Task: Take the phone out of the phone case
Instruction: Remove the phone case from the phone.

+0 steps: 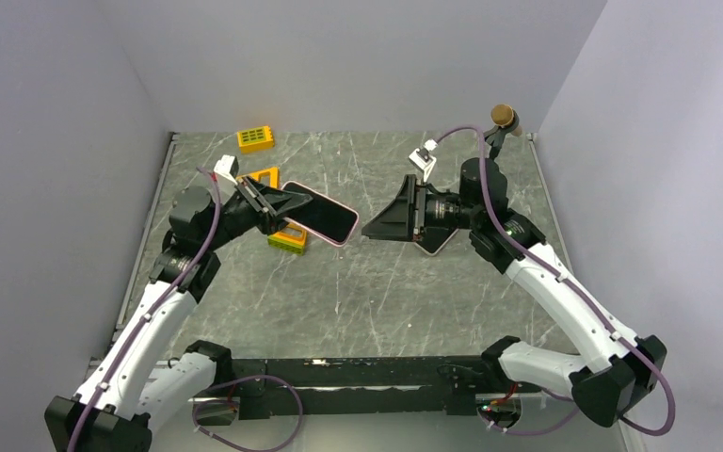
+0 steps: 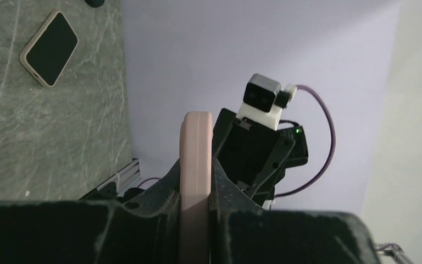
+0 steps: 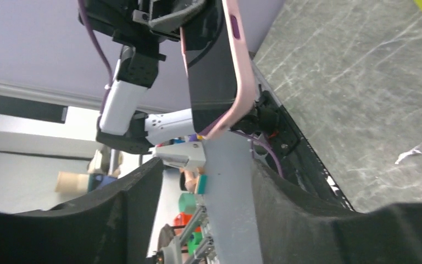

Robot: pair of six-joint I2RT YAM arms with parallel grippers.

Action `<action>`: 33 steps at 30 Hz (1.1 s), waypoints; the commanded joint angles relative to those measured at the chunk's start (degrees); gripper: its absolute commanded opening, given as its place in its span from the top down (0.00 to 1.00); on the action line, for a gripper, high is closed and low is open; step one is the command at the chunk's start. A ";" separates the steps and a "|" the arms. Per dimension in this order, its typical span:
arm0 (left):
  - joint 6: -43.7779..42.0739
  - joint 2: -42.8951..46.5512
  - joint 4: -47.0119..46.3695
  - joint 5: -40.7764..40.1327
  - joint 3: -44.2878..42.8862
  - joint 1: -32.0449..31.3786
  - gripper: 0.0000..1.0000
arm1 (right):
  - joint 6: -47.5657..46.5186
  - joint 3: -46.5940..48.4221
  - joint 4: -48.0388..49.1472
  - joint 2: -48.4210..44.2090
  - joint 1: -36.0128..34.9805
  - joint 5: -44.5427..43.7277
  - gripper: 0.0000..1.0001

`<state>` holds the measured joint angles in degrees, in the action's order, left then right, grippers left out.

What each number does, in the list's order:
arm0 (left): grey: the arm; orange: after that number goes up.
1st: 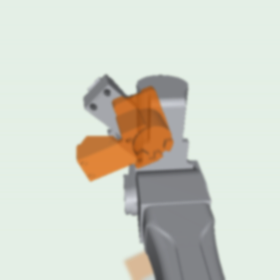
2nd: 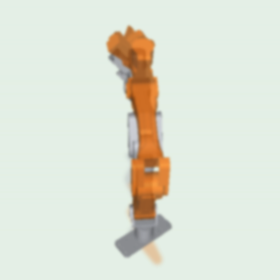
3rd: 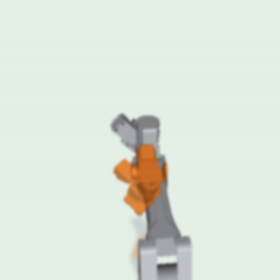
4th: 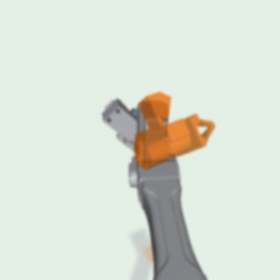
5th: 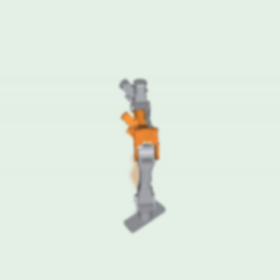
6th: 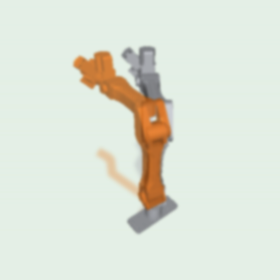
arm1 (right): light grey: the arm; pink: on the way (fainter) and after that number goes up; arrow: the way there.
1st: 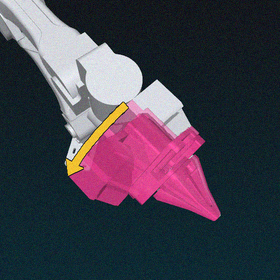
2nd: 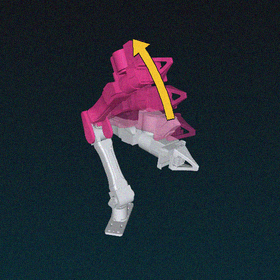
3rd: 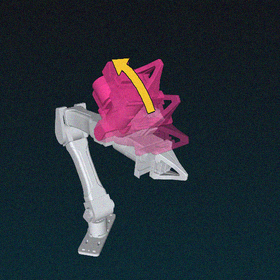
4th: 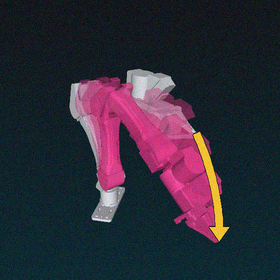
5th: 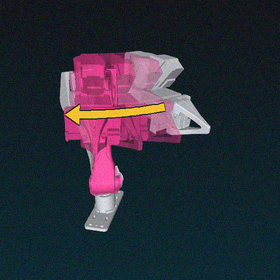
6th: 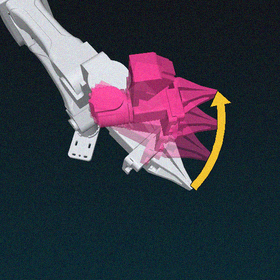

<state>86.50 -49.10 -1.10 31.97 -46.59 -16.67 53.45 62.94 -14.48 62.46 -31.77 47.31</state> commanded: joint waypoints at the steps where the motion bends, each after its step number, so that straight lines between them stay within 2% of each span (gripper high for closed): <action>1: -3.42 0.14 -7.70 7.47 -4.86 0.32 1.00 | 3.63 2.95 6.57 2.54 0.39 6.66 0.45; 5: -0.02 0.19 -12.90 9.97 -2.90 0.32 1.00 | 4.56 4.11 10.88 5.58 0.71 10.91 0.65; 10: 2.36 1.00 -15.55 9.94 -1.28 0.46 1.00 | 2.81 5.05 10.29 7.60 1.01 12.52 0.67; 16: 4.57 1.11 -18.00 10.79 -0.24 0.46 1.00 | 10.72 1.08 25.19 8.05 1.01 15.85 0.71; 18: 5.37 0.98 -18.80 11.45 0.04 0.41 1.00 | 11.78 0.42 27.54 8.60 1.02 17.02 0.73; 19: 5.76 1.00 -19.48 11.74 0.32 0.44 1.00 | 11.58 0.31 27.62 8.96 1.02 17.38 0.74; 23: 8.46 1.24 -22.67 11.30 1.63 0.51 1.00 | 12.62 -0.85 30.89 10.35 1.05 19.18 0.95; 24: 10.04 1.21 -24.30 11.13 2.01 0.54 1.00 | 14.33 -1.75 34.82 10.57 1.01 19.93 1.00; 27: 15.55 0.75 -30.70 10.39 3.40 0.49 1.00 | 21.91 -4.69 50.55 12.15 0.99 22.65 1.00; 30: 23.12 -0.12 -39.62 9.83 4.88 0.49 1.00 | 35.70 -6.27 76.99 16.37 0.31 24.39 1.00; 33: 29.08 -0.30 -44.49 8.32 5.27 0.50 1.00 | 50.98 -2.93 101.96 24.39 -0.63 24.47 1.00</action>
<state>100.14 -49.95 -27.70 42.17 -39.83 -15.59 84.90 57.56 46.48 78.76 -30.65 70.08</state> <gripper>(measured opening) 0.175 0.057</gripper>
